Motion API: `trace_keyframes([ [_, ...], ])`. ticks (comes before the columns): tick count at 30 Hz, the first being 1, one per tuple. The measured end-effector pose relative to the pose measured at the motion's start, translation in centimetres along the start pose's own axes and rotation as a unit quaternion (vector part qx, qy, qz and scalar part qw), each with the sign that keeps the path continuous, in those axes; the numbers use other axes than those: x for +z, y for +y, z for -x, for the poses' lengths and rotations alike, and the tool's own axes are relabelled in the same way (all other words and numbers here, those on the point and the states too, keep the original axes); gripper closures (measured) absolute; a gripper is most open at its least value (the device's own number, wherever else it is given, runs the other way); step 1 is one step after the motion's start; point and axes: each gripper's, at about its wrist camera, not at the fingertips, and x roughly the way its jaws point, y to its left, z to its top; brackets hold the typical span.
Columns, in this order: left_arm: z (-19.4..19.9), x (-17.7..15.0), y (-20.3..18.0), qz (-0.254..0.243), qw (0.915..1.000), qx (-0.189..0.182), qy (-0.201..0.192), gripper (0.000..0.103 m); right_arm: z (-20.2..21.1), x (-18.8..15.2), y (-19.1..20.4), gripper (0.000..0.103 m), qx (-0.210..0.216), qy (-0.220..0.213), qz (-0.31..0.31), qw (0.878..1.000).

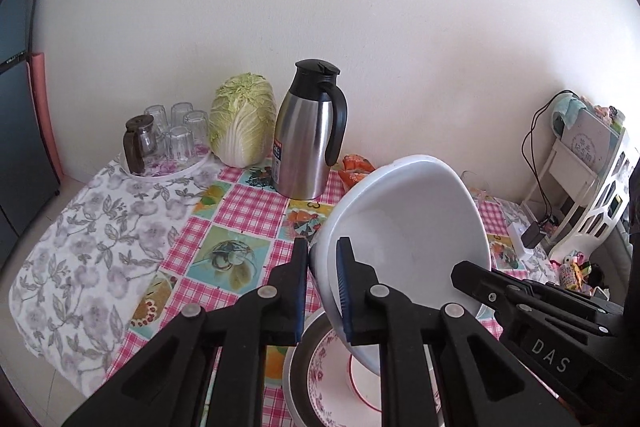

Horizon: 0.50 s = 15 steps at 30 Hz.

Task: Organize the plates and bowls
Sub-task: 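Lift the square bowl with both tools and carry it toward the basin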

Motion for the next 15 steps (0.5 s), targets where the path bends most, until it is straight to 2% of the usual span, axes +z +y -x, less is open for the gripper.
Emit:
trace_keyframes([
  [9, 1.7, -1.8, 0.0, -0.001, 1.0000, -0.004, -0.005, 0.089, 1.5, -3.1, 0.3, 0.093, -0.006, -0.015, 0.007, 1.000],
  [15, 1.1, -2.1, 0.1, 0.000, 1.0000, 0.003, 0.007, 0.089, 0.9, -5.1, 0.4, 0.091, -0.008, -0.014, 0.003, 1.000],
])
